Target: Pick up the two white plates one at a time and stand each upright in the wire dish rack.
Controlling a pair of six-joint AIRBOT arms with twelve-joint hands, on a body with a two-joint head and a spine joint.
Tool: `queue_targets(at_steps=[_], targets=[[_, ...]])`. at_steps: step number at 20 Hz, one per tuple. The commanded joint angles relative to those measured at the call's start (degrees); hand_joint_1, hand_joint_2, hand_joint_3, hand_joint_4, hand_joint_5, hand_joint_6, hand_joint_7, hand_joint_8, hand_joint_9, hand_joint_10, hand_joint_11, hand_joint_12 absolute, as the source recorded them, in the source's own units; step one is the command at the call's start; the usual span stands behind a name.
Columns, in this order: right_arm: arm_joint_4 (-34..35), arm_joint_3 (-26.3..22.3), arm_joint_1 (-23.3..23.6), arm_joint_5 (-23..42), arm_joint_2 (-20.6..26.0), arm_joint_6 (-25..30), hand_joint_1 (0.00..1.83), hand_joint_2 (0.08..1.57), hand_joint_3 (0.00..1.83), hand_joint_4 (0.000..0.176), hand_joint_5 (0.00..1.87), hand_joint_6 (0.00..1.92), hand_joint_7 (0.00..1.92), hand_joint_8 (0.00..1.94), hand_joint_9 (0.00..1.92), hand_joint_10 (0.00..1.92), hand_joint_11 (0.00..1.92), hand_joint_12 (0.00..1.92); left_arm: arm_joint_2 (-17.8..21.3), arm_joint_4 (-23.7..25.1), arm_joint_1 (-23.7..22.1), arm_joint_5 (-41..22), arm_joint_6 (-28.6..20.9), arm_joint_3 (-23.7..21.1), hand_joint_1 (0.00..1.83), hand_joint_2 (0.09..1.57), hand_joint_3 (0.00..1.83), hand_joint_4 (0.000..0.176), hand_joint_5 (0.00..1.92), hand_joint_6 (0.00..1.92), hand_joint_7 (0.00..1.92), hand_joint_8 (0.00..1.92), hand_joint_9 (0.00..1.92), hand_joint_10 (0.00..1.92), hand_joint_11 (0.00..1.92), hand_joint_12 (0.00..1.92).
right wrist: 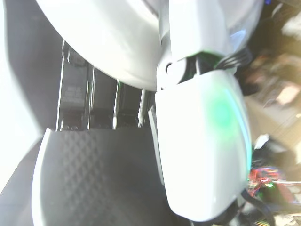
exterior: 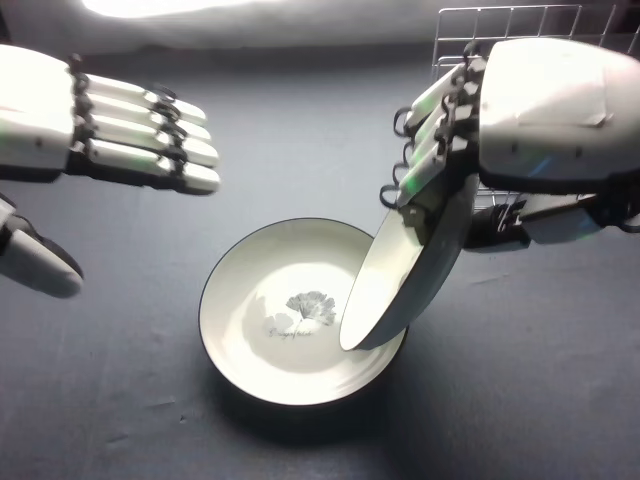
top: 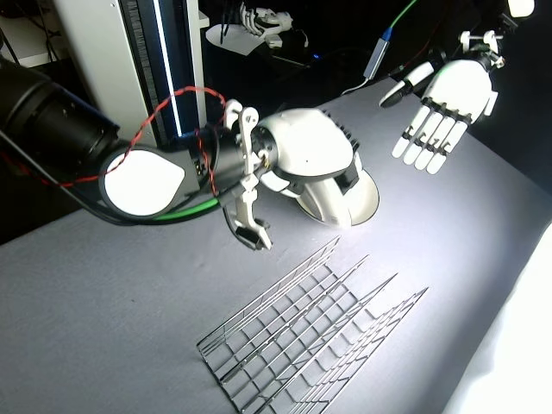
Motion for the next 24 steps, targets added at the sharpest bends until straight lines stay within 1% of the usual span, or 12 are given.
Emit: queue_targets(at_steps=[1, 6, 9, 10, 11, 12, 13, 14, 16, 18, 21, 24], targets=[[5.37, -0.51, 1.15, 5.61, 0.5, 0.46, 1.4, 1.04, 0.0, 0.0, 1.07, 0.72, 1.19, 0.55, 1.07, 1.01, 0.83, 1.01, 1.19, -4.77, -0.65, -1.38, -0.37, -0.08, 0.0, 1.16, 0.0, 0.0, 0.02, 0.01, 0.0, 0.0, 0.0, 0.0, 0.0, 0.0], [16.58, -4.41, 3.41, 1.09, 2.28, 2.19, 1.39, 1.06, 0.0, 0.0, 1.05, 0.8, 1.13, 0.64, 1.04, 1.05, 0.8, 1.02, 4.39, -3.37, -0.65, -1.91, -1.53, 0.29, 0.0, 1.16, 0.0, 0.0, 0.01, 0.0, 0.0, 0.0, 0.0, 0.0, 0.0, 0.0], [26.17, -7.04, 4.56, -2.12, 3.26, 2.71, 1.39, 1.06, 0.0, 0.0, 1.04, 0.8, 1.11, 0.68, 1.01, 1.11, 0.77, 1.1, 6.31, -3.38, -0.68, -2.04, -1.81, 0.42, 0.0, 1.16, 0.0, 0.0, 0.0, 0.0, 0.0, 0.0, 0.0, 0.0, 0.0, 0.0], [29.5, -7.76, 4.81, -3.53, 3.51, 2.72, 1.39, 1.05, 0.0, 0.0, 1.1, 0.72, 1.17, 0.57, 1.04, 1.04, 0.82, 1.06, 6.67, -3.4, -0.68, -2.03, -1.84, 0.39, 0.0, 1.16, 0.0, 0.0, 0.01, 0.0, 0.0, 0.0, 0.0, 0.0, 0.0, 0.0], [31.66, -8.07, 4.9, -3.97, 3.64, 2.74, 1.39, 1.06, 0.0, 0.0, 1.06, 0.79, 1.13, 0.65, 1.01, 1.08, 0.78, 1.09, 6.76, -3.49, -0.68, -2.03, -1.84, 0.39, 0.0, 1.15, 0.0, 0.0, 0.04, 0.02, 0.03, 0.01, 0.0, 0.0, 0.0, 0.0], [34.03, -8.22, 5.1, -4.84, 3.77, 2.75, 1.39, 1.06, 0.0, 0.0, 1.05, 0.83, 1.11, 0.65, 1.02, 1.08, 0.77, 1.09, 6.78, -3.5, -0.66, -1.96, -1.83, 0.25, 0.0, 1.16, 0.0, 0.0, 0.01, 0.0, 0.0, 0.0, 0.0, 0.0, 0.0, 0.0], [35.51, -8.22, 5.24, -5.23, 3.82, 2.75, 1.39, 1.06, 0.0, 0.0, 1.04, 0.8, 1.11, 0.68, 1.03, 1.08, 0.77, 1.09, 6.8, -3.49, -0.57, -1.95, -1.82, 0.02, 0.0, 1.16, 0.0, 0.0, 0.01, 0.0, 0.0, 0.0, 0.0, 0.0, 0.0, 0.0], [39.09, -8.21, 5.59, -6.28, 3.93, 2.8, 1.39, 1.05, 0.0, 0.0, 1.06, 0.74, 1.14, 0.65, 1.04, 1.07, 0.79, 1.07, 6.86, -3.49, -0.16, -1.95, -1.76, -0.55, 0.0, 1.17, 0.01, 0.0, 0.02, 0.01, 0.0, 0.0, 0.0, 0.0, 0.0, 0.0], [44.3, -8.21, 6.31, -6.83, 4.09, 2.83, 1.39, 1.05, 0.0, 0.0, 1.08, 0.78, 1.16, 0.56, 1.05, 1.02, 0.81, 1.03, 6.79, -3.49, 0.69, -1.95, -0.34, -1.61, 0.0, 1.16, 0.0, 0.0, 0.02, 0.01, 0.0, 0.0, 0.0, 0.0, 0.0, 0.0], [47.89, -8.21, 7.06, -7.61, 4.19, 2.84, 1.39, 1.05, 0.0, 0.0, 1.07, 0.8, 1.14, 0.58, 1.04, 1.04, 0.79, 1.02, 6.44, -3.52, 0.81, -2.0, 2.33, -2.36, 0.0, 1.16, 0.0, 0.0, 0.03, 0.01, 0.0, 0.0, 0.0, 0.0, 0.0, 0.0], [51.57, -8.21, 8.0, -7.92, 4.2, 2.85, 1.39, 1.06, 0.0, 0.0, 1.05, 0.81, 1.13, 0.65, 1.02, 1.05, 0.78, 1.03, 5.36, -6.25, 1.52, -1.91, 2.61, -2.17, 0.0, 1.15, 0.0, 0.0, 0.04, 0.01, 0.01, 0.0, 0.0, 0.0, 0.0, 0.0], [54.31, -8.15, 8.96, -8.27, 4.37, 2.82, 1.39, 1.05, 0.0, 0.0, 1.07, 0.88, 1.13, 0.59, 1.04, 0.97, 0.81, 0.91, 4.71, -8.1, 3.13, -1.12, 2.58, -2.41, 0.0, 1.16, 0.0, 0.0, 0.06, 0.02, 0.03, 0.01, 0.0, 0.0, 0.0, 0.0]])
